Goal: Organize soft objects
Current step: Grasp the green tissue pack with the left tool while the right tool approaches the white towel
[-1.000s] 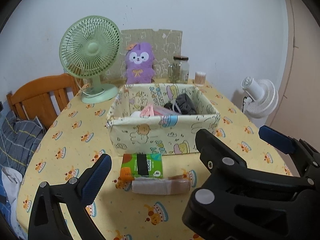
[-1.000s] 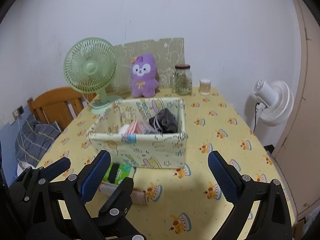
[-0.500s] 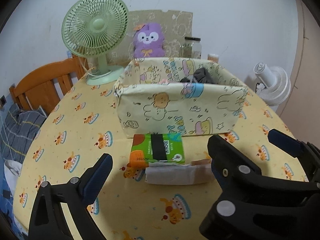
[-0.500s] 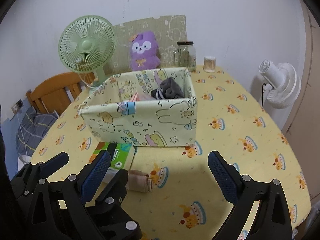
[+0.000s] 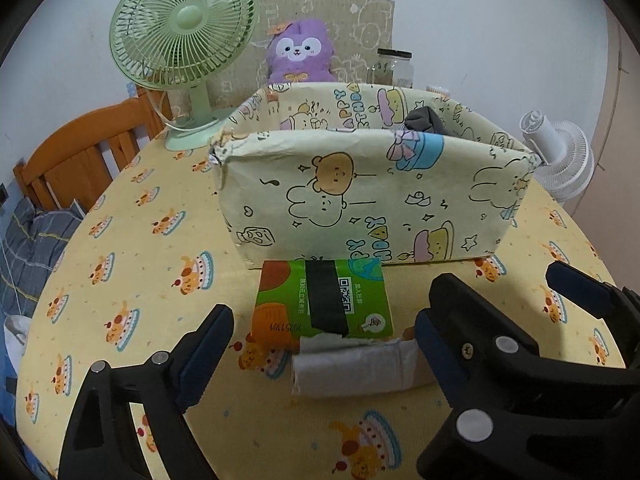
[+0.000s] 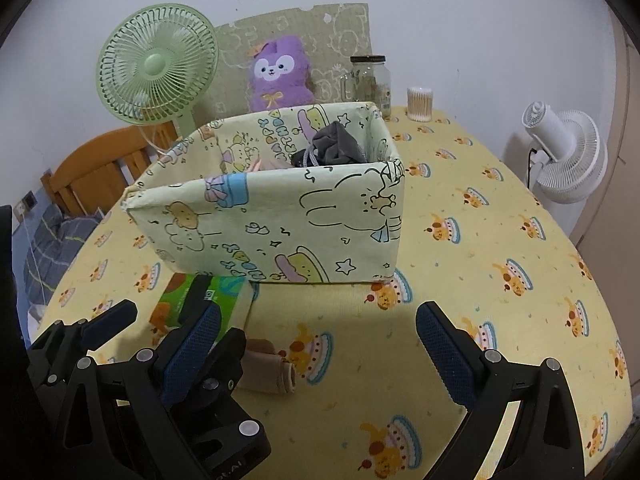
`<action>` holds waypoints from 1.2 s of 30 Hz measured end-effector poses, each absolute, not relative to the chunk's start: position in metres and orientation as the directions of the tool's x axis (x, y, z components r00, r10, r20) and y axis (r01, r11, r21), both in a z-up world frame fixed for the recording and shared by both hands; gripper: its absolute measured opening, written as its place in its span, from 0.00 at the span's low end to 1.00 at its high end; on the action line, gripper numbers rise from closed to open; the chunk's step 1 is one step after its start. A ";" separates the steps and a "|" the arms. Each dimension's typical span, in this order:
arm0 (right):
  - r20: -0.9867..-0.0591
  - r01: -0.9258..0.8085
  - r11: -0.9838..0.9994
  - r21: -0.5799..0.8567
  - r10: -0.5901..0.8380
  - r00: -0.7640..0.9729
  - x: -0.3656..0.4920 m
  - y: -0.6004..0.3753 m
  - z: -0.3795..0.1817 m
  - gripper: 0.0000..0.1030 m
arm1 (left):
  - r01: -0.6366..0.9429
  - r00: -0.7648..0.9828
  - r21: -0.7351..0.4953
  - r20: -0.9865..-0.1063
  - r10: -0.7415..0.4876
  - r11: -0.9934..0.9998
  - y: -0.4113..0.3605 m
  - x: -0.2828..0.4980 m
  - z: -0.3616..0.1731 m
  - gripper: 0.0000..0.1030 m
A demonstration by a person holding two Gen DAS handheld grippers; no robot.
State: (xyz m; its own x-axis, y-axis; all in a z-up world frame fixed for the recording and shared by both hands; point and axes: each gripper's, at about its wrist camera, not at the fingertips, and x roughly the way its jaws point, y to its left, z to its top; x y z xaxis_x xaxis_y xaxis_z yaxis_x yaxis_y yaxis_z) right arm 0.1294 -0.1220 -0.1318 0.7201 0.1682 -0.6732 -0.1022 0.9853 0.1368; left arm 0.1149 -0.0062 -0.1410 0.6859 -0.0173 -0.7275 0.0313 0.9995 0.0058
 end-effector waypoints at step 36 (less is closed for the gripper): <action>-0.665 -0.156 0.977 0.144 0.213 0.716 0.110 -0.097 -0.130 0.96 | -0.093 0.717 0.043 -0.690 0.097 0.995 0.025 0.088 -0.138 0.70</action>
